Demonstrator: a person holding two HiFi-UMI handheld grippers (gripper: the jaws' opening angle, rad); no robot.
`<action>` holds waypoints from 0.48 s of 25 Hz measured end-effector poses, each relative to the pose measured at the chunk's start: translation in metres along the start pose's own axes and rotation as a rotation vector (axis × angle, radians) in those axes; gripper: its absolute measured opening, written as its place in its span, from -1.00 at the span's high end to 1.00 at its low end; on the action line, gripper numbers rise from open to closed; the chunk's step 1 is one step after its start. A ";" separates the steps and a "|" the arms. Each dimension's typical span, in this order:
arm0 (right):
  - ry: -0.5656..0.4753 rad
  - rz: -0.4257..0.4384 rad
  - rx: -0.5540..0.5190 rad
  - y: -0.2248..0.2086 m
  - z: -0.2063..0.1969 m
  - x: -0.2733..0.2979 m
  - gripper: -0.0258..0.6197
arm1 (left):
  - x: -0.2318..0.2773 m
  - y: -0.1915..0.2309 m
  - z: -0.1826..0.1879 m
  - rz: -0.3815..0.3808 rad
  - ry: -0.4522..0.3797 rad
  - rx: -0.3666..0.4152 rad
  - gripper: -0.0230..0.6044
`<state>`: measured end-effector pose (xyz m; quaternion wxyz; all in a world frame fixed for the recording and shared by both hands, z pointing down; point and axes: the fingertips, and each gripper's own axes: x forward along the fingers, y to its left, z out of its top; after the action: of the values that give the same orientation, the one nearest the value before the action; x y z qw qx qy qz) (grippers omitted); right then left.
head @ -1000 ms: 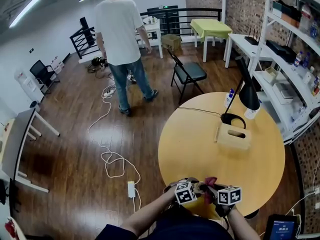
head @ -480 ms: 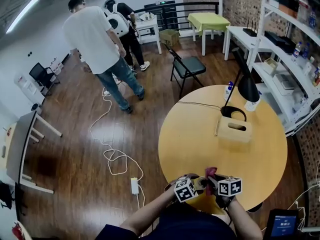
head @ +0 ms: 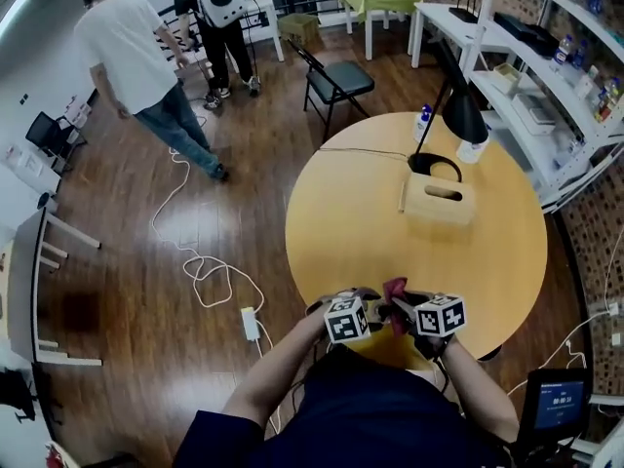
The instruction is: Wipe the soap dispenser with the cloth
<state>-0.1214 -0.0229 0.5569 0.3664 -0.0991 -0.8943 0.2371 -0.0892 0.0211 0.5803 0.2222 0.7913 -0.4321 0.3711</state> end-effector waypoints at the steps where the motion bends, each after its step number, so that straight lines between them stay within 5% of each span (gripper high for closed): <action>1: 0.001 0.002 -0.012 0.001 0.005 0.003 0.66 | -0.002 0.000 0.002 -0.016 0.009 0.024 -0.04; 4: 0.042 -0.036 -0.015 0.009 0.001 -0.004 0.66 | -0.012 -0.003 0.002 -0.003 0.040 -0.029 -0.17; 9: 0.004 -0.055 0.069 0.011 0.002 -0.015 0.66 | -0.016 -0.006 0.003 0.191 0.004 -0.292 -0.12; 12: 0.039 -0.058 0.076 0.017 -0.013 -0.029 0.67 | -0.008 -0.020 0.005 0.166 -0.032 -0.276 -0.02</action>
<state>-0.0916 -0.0138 0.5394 0.3940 -0.0637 -0.8799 0.2580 -0.0737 0.0326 0.5702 0.2905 0.7205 -0.5465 0.3129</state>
